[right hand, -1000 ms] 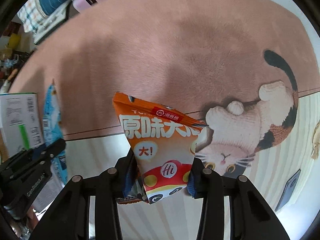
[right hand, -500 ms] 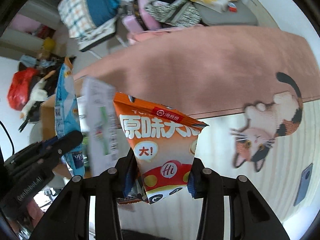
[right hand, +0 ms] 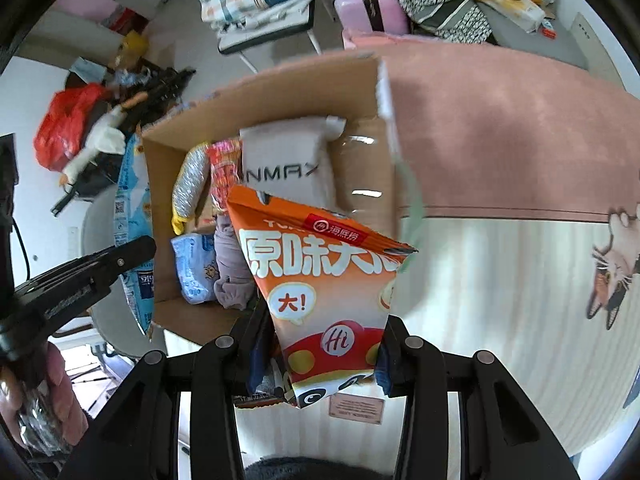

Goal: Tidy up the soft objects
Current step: 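Carry both snacks into the box and release them into the remaining gaps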

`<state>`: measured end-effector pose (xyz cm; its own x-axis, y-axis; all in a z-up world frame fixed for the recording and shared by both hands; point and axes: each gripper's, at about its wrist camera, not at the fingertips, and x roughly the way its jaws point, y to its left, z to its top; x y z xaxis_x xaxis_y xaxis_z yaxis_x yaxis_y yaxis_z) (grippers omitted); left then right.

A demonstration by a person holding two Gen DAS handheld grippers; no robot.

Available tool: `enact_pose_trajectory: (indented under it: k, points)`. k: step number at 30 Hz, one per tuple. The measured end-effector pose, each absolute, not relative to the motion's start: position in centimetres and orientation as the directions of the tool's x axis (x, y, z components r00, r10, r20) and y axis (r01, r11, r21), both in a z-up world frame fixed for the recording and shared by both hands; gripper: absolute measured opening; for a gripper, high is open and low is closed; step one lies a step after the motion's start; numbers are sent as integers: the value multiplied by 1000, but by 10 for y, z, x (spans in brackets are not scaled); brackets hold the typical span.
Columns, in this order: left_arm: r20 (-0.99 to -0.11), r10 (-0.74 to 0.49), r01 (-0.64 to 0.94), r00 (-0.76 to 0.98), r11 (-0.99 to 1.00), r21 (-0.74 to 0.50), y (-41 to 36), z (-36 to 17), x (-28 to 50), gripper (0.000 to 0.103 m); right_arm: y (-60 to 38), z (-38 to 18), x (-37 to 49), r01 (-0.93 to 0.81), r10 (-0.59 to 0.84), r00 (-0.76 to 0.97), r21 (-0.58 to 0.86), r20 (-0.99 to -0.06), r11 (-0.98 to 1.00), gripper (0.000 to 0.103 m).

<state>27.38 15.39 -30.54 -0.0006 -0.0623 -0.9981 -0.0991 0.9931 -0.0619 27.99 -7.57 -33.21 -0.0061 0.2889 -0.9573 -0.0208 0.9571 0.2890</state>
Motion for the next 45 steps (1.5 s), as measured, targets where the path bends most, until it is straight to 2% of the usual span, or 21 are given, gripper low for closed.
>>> enact_pose_trajectory:
  k: [8,11,14,16,18,19,23,26,28,31,45]
  points:
    - [-990,-77,-155,-119,986,-58,177,-369,283,14,-48,-383,286,-21,171,-63,173,-983,985,44]
    - [-983,-99,-162,-156,984,-73,179,-383,284,19,-46,-401,292,-9,144,-96,145,-985,989,45]
    - [-970,-153,-198,-187,973,-116,181,-389,282,31,-41,-417,294,2,118,-145,119,-982,993,48]
    - [-974,-138,-187,-181,977,-104,181,-389,283,45,-34,-420,293,-10,114,-156,117,-981,993,59]
    - [-977,-130,-181,-169,978,-99,182,-386,284,50,-30,-417,292,-18,107,-140,111,-984,994,86]
    - [-980,-118,-176,-160,980,-89,183,-383,284,55,-28,-414,291,-20,101,-128,104,-987,994,88]
    - [-988,-98,-162,-123,984,-77,189,-366,283,65,-28,-413,288,-8,107,-127,109,-986,994,89]
    - [-991,-92,-166,-95,983,-75,191,-354,278,75,-28,-407,284,-15,92,-112,95,-989,995,98]
    - [-994,-82,-166,-68,984,-69,190,-345,272,83,-28,-403,279,-17,88,-105,90,-991,996,103]
    - [-998,-54,-163,-23,985,-50,189,-335,259,98,-26,-393,269,-30,62,-81,64,-995,997,103]
    - [-989,30,-122,147,992,12,165,-284,219,100,-48,-327,244,-9,28,79,28,-996,1000,103]
